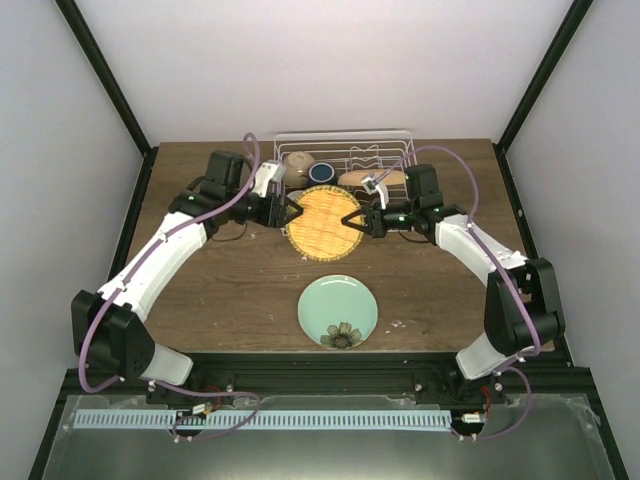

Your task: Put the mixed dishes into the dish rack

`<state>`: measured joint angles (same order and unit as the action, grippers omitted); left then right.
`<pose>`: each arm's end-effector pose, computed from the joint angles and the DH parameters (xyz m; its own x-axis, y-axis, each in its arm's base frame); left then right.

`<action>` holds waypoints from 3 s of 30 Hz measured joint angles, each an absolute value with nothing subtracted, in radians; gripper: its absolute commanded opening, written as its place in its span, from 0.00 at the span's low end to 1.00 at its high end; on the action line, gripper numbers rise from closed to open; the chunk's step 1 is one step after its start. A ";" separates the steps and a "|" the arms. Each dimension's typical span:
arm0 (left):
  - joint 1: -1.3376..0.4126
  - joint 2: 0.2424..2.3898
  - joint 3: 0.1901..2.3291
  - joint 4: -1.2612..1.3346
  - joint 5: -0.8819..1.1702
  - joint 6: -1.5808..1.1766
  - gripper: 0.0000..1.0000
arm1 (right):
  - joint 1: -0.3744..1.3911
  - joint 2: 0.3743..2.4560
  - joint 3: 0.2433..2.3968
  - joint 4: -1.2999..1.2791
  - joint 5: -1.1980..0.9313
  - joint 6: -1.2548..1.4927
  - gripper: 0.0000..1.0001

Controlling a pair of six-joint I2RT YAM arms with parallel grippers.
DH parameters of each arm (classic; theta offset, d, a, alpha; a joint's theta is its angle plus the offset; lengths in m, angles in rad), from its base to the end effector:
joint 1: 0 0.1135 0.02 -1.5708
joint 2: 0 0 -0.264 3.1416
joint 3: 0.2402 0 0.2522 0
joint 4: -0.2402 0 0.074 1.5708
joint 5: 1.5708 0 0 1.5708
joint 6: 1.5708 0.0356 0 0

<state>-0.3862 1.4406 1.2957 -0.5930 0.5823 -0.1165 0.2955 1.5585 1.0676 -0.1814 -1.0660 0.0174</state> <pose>0.2831 -0.1362 0.3295 -0.6993 0.1796 -0.6919 0.6144 0.6457 -0.4535 0.3090 0.1266 0.2581 -0.6096 -0.1767 -0.7728 -0.7855 0.2664 0.5586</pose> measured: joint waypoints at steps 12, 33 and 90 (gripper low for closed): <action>-0.355 1.402 1.406 -0.694 0.458 -0.088 0.87 | 0.297 1.304 1.064 -0.228 -0.640 -0.401 0.01; -0.347 1.363 1.339 -0.716 0.440 -0.083 0.88 | 0.299 1.134 0.836 -0.031 -0.054 -1.017 0.01; -0.320 1.416 1.323 -0.685 0.404 -0.097 0.88 | 0.350 1.667 0.865 0.434 0.006 -1.347 0.20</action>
<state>-0.3199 1.4162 1.3228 -0.6849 0.4038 -0.0967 0.3496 1.6672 0.8654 0.4335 0.0059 -1.3468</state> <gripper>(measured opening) 0.878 0.123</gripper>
